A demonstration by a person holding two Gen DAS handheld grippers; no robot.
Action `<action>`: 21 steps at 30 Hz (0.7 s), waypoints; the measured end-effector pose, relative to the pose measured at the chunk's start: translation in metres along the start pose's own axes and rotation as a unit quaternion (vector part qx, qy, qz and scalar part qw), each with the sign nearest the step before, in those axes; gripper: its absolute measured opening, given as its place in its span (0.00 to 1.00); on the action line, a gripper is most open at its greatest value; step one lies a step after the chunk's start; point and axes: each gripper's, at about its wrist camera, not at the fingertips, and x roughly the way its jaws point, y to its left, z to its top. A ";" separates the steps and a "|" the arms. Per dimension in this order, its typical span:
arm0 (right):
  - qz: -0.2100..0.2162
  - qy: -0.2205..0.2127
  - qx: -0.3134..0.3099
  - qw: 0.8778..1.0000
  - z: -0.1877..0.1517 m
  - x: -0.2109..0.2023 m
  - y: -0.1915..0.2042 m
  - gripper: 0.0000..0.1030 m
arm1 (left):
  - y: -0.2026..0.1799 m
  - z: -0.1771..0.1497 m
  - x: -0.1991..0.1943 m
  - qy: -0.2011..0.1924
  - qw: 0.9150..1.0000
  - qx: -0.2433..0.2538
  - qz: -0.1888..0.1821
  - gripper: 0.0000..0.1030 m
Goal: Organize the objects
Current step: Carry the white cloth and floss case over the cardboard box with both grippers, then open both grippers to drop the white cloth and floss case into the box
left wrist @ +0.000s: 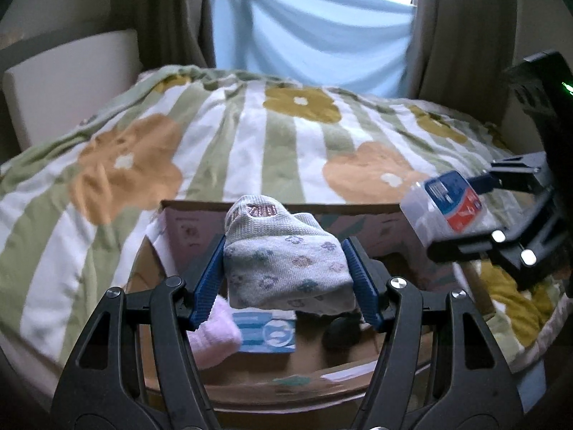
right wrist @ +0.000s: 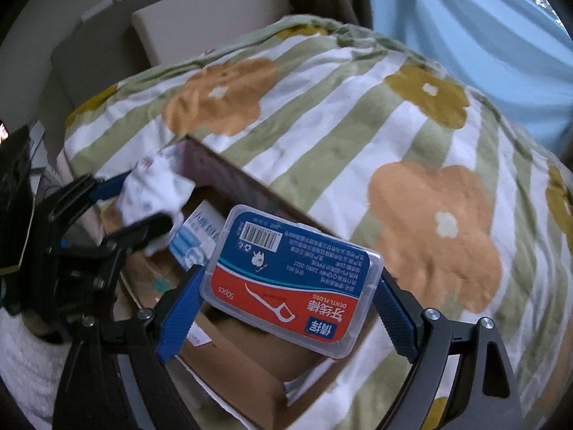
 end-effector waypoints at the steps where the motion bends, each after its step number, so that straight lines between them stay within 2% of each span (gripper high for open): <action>1: 0.004 0.003 -0.004 1.000 -0.002 0.004 0.002 0.85 | 0.002 -0.001 0.004 0.004 1.000 -0.001 0.001 0.60; 10: 0.008 0.029 -0.036 0.999 -0.015 0.025 0.022 0.85 | 0.016 -0.008 0.014 0.014 1.000 -0.015 0.002 0.60; 21: 0.015 0.036 -0.032 0.999 -0.018 0.026 0.026 0.85 | 0.018 -0.008 0.015 0.020 1.000 -0.012 0.004 0.60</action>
